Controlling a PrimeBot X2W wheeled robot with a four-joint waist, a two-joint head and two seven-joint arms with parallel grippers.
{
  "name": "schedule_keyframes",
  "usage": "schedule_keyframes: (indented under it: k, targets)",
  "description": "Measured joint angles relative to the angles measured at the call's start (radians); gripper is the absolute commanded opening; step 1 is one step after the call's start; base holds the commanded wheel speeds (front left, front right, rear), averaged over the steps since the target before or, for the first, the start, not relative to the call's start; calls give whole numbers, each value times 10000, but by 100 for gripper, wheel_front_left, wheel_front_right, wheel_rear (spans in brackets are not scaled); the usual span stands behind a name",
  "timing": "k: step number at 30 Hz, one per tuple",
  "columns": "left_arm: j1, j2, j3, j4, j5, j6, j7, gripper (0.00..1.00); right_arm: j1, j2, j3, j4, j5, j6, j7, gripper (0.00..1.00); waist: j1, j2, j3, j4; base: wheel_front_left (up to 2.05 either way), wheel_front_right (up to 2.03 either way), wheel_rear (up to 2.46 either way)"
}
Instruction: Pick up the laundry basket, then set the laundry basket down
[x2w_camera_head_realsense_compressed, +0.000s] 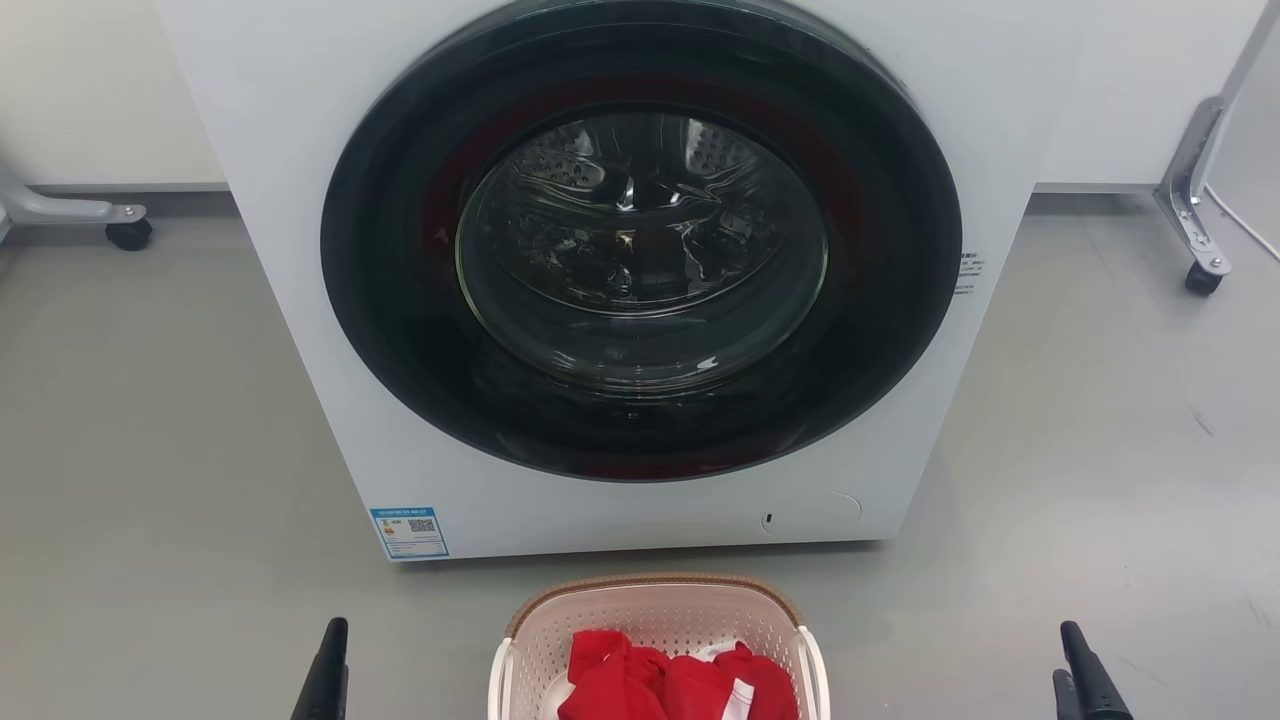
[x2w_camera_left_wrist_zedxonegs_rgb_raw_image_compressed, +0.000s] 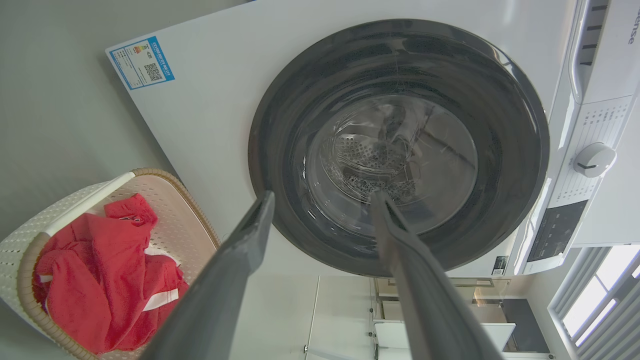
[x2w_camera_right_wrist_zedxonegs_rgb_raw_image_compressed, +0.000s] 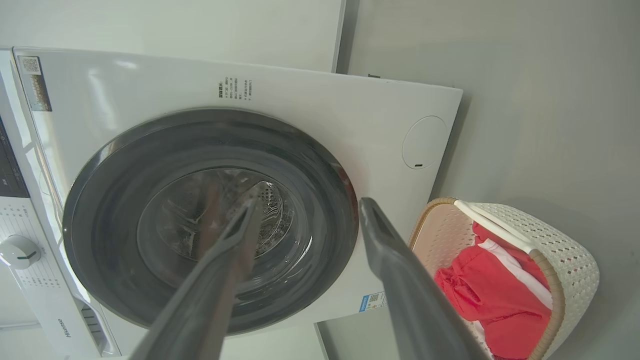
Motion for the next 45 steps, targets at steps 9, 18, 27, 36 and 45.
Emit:
schedule_keyframes:
  k: [9, 18, 27, 36, 45]
  targets:
    - [0, 13, -362, -370, 1519, 309, -313, 100, -25, -8, 502, -232, -1427, -336, -336, 100, 0, 0, 1, 8, 0, 0, 0]
    - [0, 151, -872, -527, 3304, 594, -612, 100, -38, -77, 1137, -307, -2997, -535, -619, 100, 0, 0, -2, 17, 0, 0, 0]
    - [1, 345, -1390, -723, 5097, 876, -953, 100, -50, -221, 1864, -318, -4635, -775, -932, 100, 0, 0, -39, 32, 0, 0, 0]
    - [15, 508, -1921, -775, 6859, 1126, -1241, 100, -48, -284, 2380, -288, -6113, -1005, -1246, 100, 0, -1, -100, 41, 0, 0, 0]
    - [47, 600, -2276, -849, 8439, 1346, -1580, 100, -47, -303, 2811, -238, -7478, -1220, -1586, 100, 0, 0, -125, 45, 0, 0, 0]
